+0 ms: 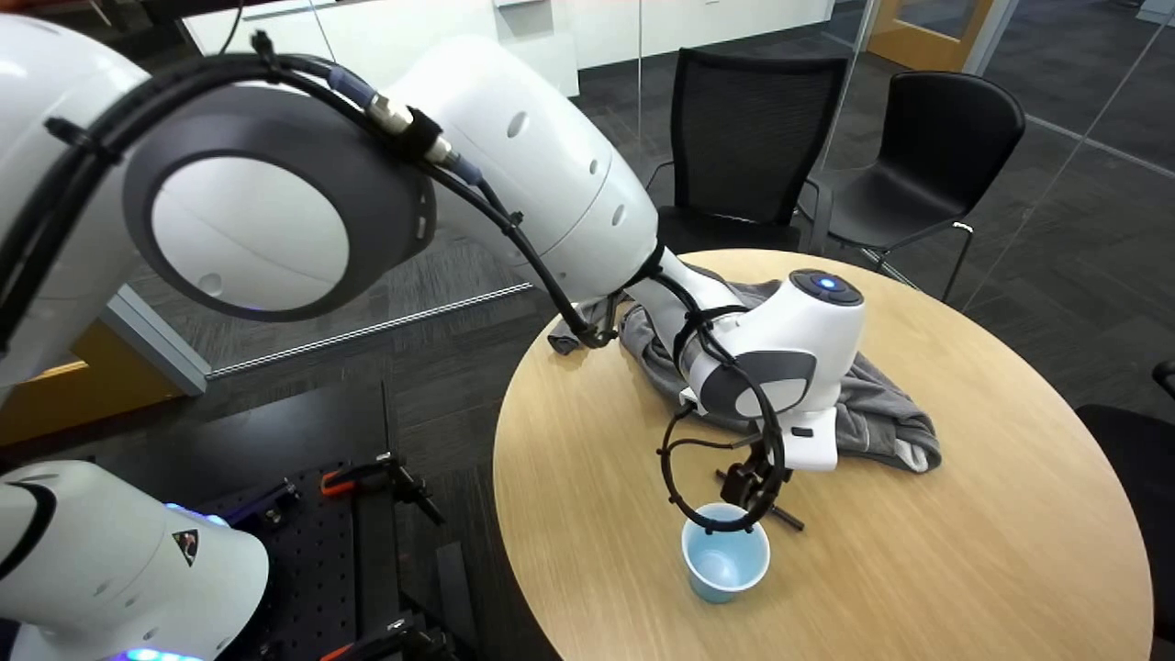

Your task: Put the pen in the cup

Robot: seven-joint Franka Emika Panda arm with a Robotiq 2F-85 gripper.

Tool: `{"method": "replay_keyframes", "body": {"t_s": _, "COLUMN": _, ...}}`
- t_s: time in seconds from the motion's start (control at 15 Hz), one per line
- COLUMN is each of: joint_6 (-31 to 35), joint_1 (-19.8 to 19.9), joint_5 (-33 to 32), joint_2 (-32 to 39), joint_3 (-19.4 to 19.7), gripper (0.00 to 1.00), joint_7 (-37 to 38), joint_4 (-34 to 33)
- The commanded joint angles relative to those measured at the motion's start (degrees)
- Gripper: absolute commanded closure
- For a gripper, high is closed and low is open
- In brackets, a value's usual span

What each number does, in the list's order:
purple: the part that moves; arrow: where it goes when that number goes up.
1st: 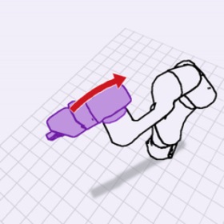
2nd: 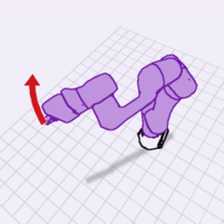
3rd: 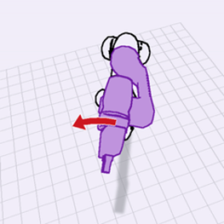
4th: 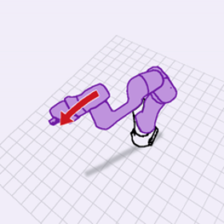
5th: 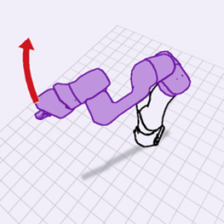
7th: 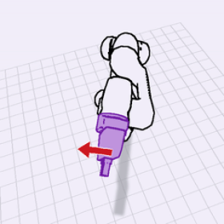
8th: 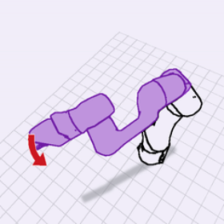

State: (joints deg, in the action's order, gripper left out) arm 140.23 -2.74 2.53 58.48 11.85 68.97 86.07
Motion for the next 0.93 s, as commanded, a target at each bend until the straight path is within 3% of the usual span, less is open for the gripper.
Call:
{"method": "replay_keyframes", "body": {"t_s": 0.0, "joint_6": 0.5, "joint_1": 0.8, "joint_5": 1.4, "joint_2": 1.6, "joint_3": -0.7, "gripper": 0.0, "joint_7": -0.1, "joint_4": -2.3}}
{"method": "replay_keyframes", "body": {"t_s": 0.87, "joint_6": 1.8, "joint_1": 1.8, "joint_5": 4.5, "joint_2": 5.4, "joint_3": -1.6, "gripper": 0.0, "joint_7": 0.9, "joint_4": -6.8}}
